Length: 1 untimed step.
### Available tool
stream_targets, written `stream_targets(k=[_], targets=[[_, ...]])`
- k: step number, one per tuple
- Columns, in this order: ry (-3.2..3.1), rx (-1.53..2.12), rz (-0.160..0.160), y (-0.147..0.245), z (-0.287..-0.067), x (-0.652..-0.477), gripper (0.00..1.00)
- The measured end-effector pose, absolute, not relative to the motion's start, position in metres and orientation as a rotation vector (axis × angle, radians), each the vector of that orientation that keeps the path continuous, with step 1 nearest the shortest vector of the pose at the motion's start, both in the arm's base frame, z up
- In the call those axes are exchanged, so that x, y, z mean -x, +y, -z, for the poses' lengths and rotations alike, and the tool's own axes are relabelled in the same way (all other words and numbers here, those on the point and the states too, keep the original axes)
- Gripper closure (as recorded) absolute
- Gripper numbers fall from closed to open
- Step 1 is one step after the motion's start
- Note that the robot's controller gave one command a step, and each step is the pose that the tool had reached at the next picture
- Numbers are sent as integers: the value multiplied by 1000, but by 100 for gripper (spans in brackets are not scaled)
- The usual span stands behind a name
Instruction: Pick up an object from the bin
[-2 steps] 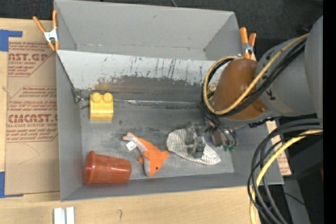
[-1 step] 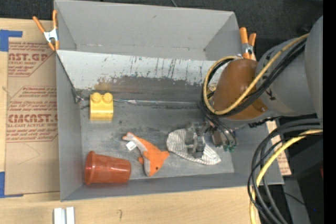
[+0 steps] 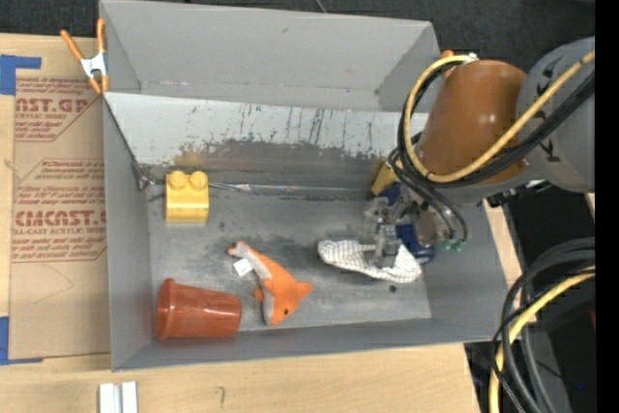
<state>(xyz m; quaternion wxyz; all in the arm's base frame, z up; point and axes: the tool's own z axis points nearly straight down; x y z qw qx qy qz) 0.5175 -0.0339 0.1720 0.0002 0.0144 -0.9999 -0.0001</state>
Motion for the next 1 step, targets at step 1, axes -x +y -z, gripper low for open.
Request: stream_targets(k=[1], targets=[[-3141,-45,0,-34,-172,-517,100]])
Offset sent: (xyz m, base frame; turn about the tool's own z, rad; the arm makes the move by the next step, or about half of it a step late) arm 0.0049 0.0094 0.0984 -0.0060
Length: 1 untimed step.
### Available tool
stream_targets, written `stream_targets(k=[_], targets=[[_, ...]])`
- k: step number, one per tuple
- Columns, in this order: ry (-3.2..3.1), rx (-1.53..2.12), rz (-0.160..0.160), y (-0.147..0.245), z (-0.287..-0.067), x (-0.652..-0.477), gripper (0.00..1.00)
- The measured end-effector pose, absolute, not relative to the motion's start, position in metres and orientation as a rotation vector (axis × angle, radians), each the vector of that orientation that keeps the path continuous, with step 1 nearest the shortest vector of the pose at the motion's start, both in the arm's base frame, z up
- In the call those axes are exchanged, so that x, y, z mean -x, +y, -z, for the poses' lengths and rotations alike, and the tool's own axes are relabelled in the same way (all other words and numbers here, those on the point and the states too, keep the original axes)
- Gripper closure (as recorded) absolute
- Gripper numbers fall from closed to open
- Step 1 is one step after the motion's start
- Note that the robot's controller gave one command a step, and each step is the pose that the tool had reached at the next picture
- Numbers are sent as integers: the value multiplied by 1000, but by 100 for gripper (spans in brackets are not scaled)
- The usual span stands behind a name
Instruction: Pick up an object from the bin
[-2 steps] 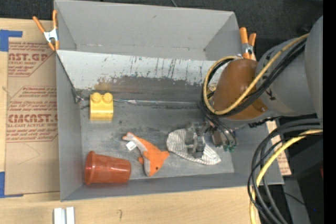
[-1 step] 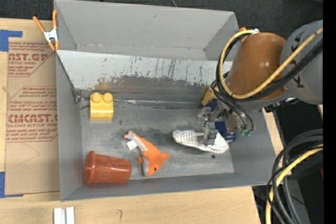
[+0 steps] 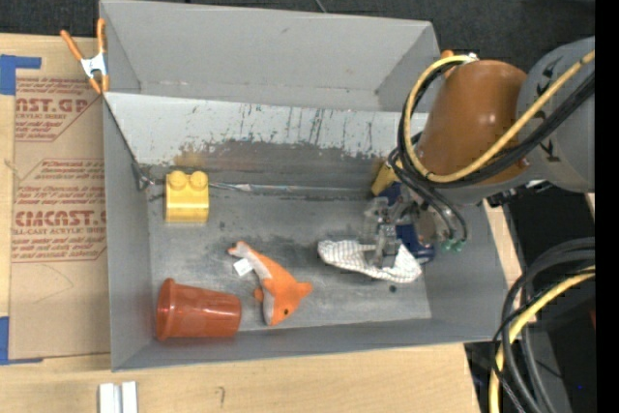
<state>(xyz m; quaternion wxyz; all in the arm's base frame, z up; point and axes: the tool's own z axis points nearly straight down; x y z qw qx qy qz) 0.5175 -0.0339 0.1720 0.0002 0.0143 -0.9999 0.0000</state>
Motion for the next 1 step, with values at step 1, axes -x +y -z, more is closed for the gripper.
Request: stream_targets(k=[1], targets=[[-3144,-54,-1,-24,-270,-523,100]])
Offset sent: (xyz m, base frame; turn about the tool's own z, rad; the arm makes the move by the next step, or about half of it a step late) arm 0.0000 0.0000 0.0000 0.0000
